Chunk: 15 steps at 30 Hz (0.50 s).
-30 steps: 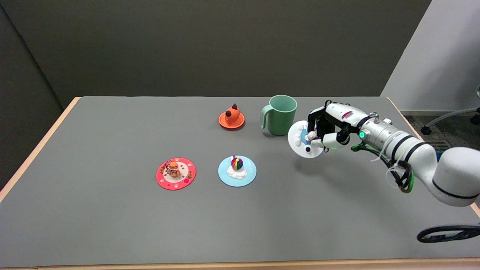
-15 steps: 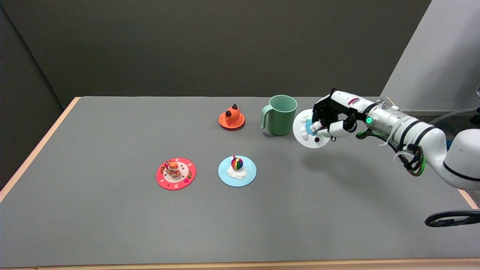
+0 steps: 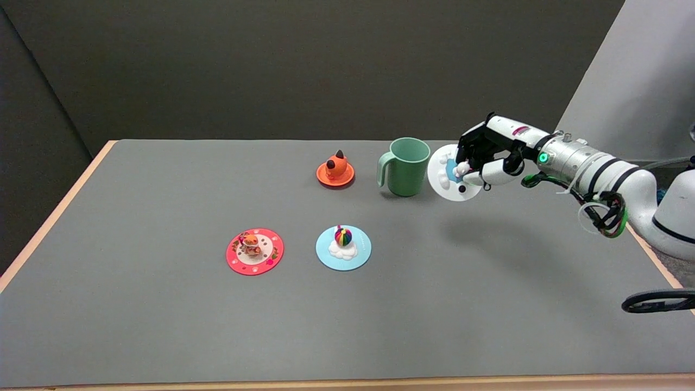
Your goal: Pick up the white lid.
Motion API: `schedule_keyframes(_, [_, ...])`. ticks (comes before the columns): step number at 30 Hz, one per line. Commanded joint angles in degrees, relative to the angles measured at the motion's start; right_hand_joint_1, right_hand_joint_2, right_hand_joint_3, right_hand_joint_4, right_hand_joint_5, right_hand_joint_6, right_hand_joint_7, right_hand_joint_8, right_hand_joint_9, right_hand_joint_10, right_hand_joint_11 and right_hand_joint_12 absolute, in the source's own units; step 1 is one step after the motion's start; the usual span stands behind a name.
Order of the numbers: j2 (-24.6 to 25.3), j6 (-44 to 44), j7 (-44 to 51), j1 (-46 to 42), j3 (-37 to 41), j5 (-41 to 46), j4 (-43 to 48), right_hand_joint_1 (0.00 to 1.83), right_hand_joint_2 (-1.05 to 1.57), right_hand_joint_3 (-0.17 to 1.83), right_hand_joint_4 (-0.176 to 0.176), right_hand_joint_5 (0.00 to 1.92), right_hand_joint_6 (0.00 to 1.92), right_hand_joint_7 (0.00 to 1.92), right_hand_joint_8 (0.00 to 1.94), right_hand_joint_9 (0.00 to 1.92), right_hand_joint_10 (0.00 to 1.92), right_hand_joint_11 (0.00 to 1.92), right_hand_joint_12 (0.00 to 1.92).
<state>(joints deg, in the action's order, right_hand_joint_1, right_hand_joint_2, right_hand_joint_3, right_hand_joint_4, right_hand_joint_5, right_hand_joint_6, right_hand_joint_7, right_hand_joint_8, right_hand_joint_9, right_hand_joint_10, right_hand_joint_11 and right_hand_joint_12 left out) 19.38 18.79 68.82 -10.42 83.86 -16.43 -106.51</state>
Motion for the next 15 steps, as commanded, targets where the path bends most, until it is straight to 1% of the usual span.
schedule_keyframes(1, [-2.2, 0.4, 1.0, 0.1, 2.9, 6.9, 0.1, 1.37, 1.03, 0.14, -0.090, 0.91, 1.17, 1.05, 0.94, 1.01, 0.92, 0.79, 1.29])
schedule_keyframes(4, [-3.1, 1.0, 2.6, 0.1, 2.7, 6.4, 0.1, 1.37, 1.02, 0.14, -0.087, 0.91, 1.17, 1.05, 0.95, 1.01, 0.91, 0.79, 1.29])
schedule_keyframes(9, [-3.1, 1.7, 3.0, 0.1, 3.2, 6.1, 0.4, 1.37, 1.02, 0.14, -0.086, 0.91, 1.17, 1.04, 0.96, 1.01, 0.92, 0.79, 1.29])
schedule_keyframes(10, [-3.1, 1.8, 3.0, 0.1, 3.2, 5.9, 0.5, 1.37, 1.00, 0.18, -0.091, 0.91, 1.16, 1.05, 0.94, 1.02, 0.90, 0.77, 1.31])
schedule_keyframes(12, [-3.1, 1.9, 3.0, 0.1, 3.5, 4.8, 0.8, 1.37, 1.00, 0.18, -0.090, 0.91, 1.16, 1.05, 0.95, 1.02, 0.90, 0.77, 1.31])
schedule_keyframes(15, [-3.1, 2.6, 2.6, 0.1, 4.1, 3.1, 1.3, 1.37, 1.03, 0.15, -0.090, 0.90, 1.19, 1.03, 0.98, 1.00, 0.93, 0.76, 1.24])
